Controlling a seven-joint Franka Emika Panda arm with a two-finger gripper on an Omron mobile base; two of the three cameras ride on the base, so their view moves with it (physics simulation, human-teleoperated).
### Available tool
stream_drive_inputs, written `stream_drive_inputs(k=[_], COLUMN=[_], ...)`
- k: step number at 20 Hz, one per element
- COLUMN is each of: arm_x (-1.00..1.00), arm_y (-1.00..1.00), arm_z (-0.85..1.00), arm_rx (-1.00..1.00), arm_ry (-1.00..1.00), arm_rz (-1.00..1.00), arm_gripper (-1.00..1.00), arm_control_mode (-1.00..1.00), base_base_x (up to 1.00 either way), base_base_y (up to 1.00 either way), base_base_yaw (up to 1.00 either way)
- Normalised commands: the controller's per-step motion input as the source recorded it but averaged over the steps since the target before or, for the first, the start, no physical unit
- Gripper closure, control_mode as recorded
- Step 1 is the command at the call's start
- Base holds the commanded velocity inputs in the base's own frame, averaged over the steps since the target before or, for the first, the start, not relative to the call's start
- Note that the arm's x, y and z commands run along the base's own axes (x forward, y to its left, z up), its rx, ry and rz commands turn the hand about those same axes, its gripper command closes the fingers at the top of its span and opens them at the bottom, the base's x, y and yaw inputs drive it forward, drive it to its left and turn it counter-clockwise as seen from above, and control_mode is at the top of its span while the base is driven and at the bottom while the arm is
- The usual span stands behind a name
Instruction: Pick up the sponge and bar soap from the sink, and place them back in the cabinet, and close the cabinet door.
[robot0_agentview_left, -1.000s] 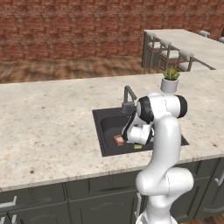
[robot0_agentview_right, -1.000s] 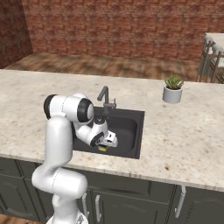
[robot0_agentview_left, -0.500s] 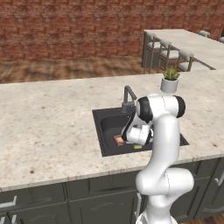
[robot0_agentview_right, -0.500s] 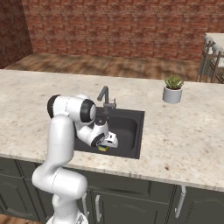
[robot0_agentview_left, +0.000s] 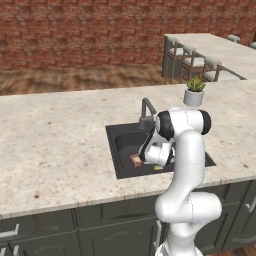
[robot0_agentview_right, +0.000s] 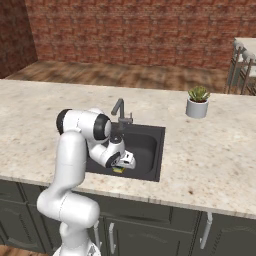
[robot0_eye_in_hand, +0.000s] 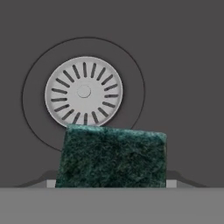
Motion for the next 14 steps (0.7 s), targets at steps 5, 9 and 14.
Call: stream_drive_inputs(k=[5, 9, 14], arm_x=[0.00, -0.02, -0.21], arm_y=[0.00, 0.00, -0.13], arm_z=[0.00, 0.03, 0.39], arm_rx=[0.00, 0.00, 0.00], arm_ry=[0.00, 0.00, -0.03], arm_rz=[0.00, 0.02, 0.07], arm_gripper=[1.00, 1.00, 1.00], arm_control_mode=[-1.00, -1.00, -1.00], base_base_x=[0.00, 0.00, 0.00], base_base_y=[0.00, 0.00, 0.00], base_base_yaw=[0.00, 0.00, 0.00])
